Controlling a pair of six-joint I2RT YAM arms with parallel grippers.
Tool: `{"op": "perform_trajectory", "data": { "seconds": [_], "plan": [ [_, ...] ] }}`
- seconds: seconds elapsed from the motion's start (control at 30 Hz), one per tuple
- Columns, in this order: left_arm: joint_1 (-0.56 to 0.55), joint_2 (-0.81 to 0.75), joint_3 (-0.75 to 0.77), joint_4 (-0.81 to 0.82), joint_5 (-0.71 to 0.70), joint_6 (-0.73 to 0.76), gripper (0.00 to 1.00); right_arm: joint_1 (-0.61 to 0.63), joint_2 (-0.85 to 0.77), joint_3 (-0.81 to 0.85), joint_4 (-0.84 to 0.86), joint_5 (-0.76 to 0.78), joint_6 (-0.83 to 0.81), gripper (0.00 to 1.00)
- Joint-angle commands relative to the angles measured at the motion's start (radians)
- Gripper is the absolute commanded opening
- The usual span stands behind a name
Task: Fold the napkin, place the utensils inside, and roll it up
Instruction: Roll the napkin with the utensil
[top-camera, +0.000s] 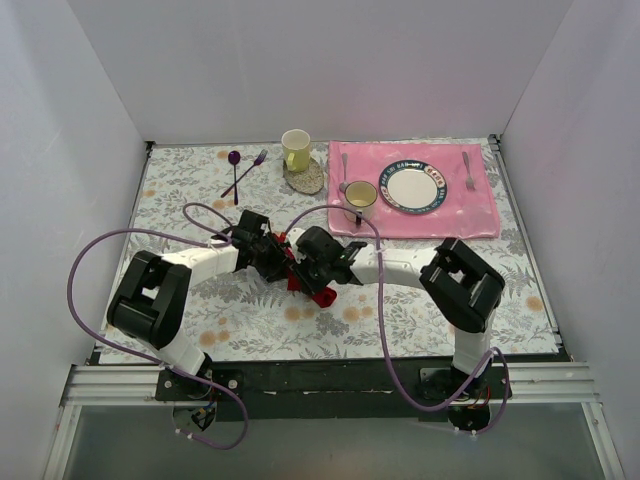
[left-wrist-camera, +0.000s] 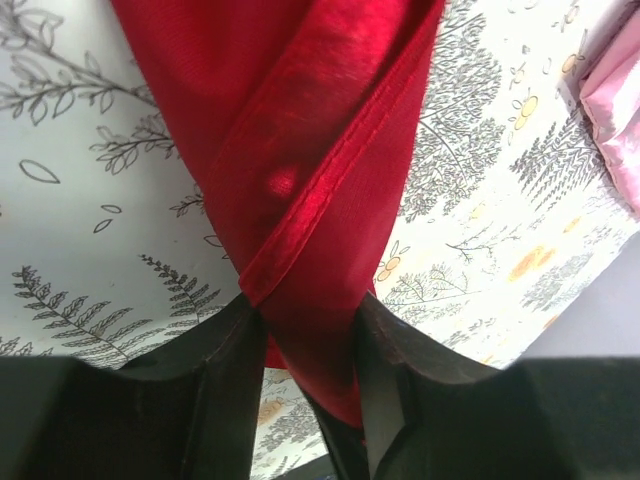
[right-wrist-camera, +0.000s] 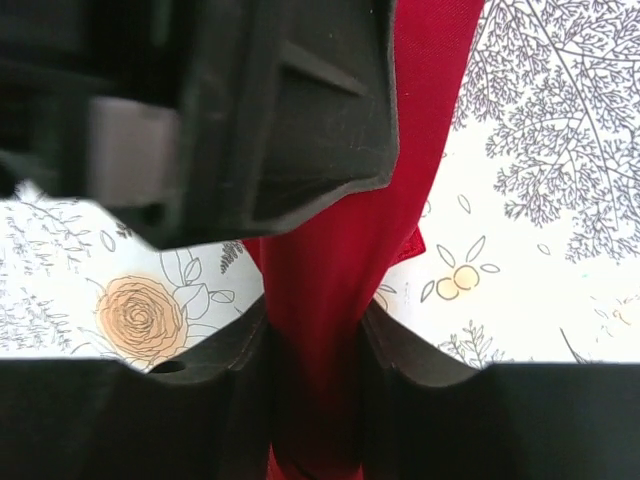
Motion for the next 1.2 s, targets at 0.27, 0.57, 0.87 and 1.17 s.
{"op": "perform_trajectory", "data": {
  "seconds": [0.27, 0.57, 0.87, 1.17],
  "plan": [
    [0.012, -0.065, 0.167, -0.136, -0.075, 0.134, 0.57, -0.157, 0.043, -0.075, 0.209, -0.437, 0.161, 0.34],
    [0.013, -0.088, 0.212, -0.176, -0.038, 0.097, 0.61, -0.220, 0.108, -0.062, 0.289, -0.589, 0.268, 0.34],
    [0.013, -0.163, 0.150, -0.240, -0.060, 0.045, 0.64, -0.235, 0.120, -0.065, 0.296, -0.612, 0.277, 0.33],
    [0.013, -0.157, 0.118, -0.170, 0.009, 0.019, 0.63, -0.238, 0.123, -0.058, 0.289, -0.619, 0.276, 0.41]
  ]
}}
